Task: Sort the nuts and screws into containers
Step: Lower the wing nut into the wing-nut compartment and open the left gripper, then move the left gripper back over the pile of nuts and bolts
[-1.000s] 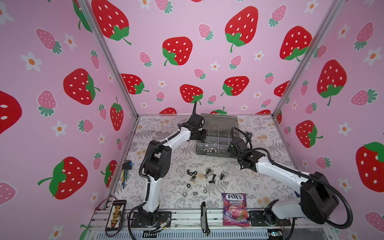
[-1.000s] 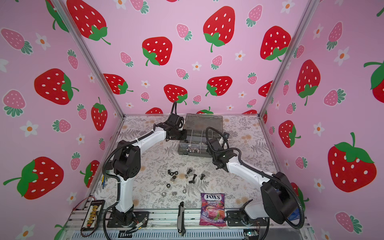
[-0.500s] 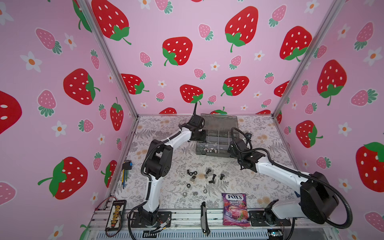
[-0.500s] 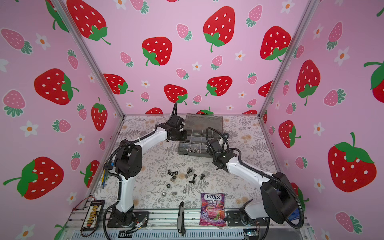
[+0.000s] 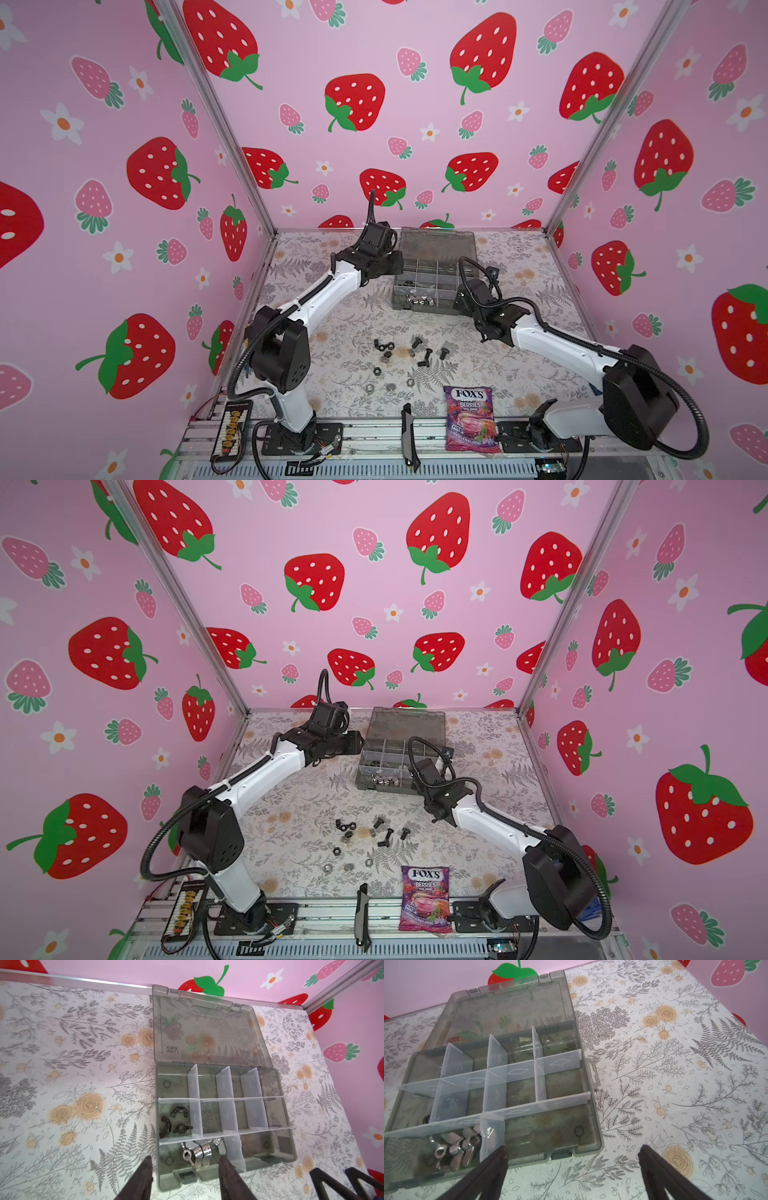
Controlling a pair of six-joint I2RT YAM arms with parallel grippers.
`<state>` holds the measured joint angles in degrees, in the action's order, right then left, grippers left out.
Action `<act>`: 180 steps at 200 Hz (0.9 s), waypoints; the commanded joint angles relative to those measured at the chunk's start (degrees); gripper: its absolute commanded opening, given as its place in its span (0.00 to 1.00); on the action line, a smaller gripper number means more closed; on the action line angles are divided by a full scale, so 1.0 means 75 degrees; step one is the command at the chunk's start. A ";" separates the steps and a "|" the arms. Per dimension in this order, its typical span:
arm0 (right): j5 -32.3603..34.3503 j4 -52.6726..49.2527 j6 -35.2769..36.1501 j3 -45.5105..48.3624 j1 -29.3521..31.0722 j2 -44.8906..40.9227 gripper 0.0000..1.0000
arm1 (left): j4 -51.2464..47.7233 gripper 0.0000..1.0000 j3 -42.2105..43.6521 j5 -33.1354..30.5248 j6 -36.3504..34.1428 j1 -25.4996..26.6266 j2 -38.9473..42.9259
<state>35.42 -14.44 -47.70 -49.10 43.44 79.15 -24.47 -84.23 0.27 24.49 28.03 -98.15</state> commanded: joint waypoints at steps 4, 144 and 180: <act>0.0031 -0.0570 -0.0082 -0.0150 0.0233 -0.0126 1.00 | 0.0085 0.67 0.0978 -0.0783 0.0557 0.0033 0.0659; -0.0270 -0.0999 -0.0443 -0.0174 0.0912 0.0315 1.00 | -0.1460 0.98 0.4486 -0.1935 0.2546 0.1091 0.2844; -0.0255 -0.1010 -0.0504 -0.0158 0.0918 0.0346 1.00 | -0.1373 0.91 0.4463 -0.1872 0.2548 0.1369 0.2318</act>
<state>33.19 -20.93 -49.78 -49.23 50.02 81.25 -33.74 -51.03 -12.49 41.74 37.21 -78.63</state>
